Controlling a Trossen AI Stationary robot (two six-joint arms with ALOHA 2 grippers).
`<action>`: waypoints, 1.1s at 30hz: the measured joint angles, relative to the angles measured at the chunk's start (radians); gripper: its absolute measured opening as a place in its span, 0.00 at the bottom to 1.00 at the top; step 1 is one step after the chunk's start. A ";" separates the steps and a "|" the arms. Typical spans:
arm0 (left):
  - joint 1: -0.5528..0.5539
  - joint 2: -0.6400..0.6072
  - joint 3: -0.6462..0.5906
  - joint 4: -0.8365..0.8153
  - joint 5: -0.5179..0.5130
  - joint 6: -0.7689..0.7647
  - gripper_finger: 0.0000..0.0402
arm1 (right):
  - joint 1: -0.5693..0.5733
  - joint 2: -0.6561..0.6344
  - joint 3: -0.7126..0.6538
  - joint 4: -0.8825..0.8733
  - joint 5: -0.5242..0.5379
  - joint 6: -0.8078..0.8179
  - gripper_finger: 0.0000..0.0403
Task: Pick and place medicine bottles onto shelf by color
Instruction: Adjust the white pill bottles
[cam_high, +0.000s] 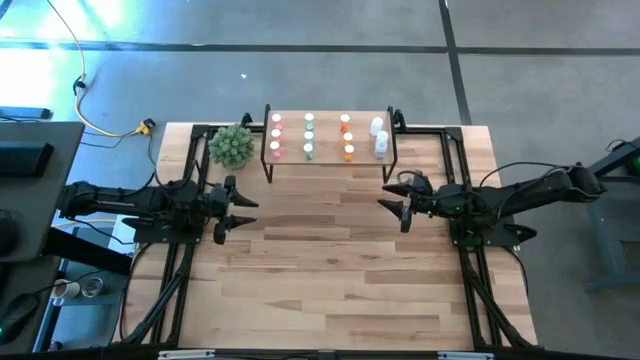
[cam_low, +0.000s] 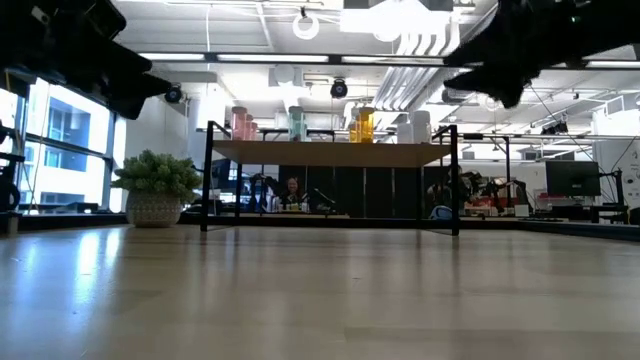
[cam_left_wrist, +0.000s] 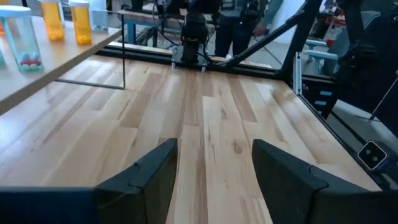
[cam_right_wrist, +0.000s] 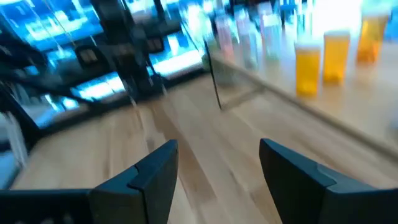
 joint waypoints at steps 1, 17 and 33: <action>0.000 -0.013 -0.012 0.006 0.000 0.002 0.49 | -0.001 0.000 0.000 0.034 0.003 -0.020 0.54; 0.001 -0.126 -0.099 0.018 0.000 0.095 0.49 | -0.276 0.039 0.416 -0.239 0.210 -0.194 0.54; 0.001 -0.126 -0.099 -0.023 0.001 0.106 0.49 | -0.634 0.432 0.987 -0.858 0.025 -0.040 0.54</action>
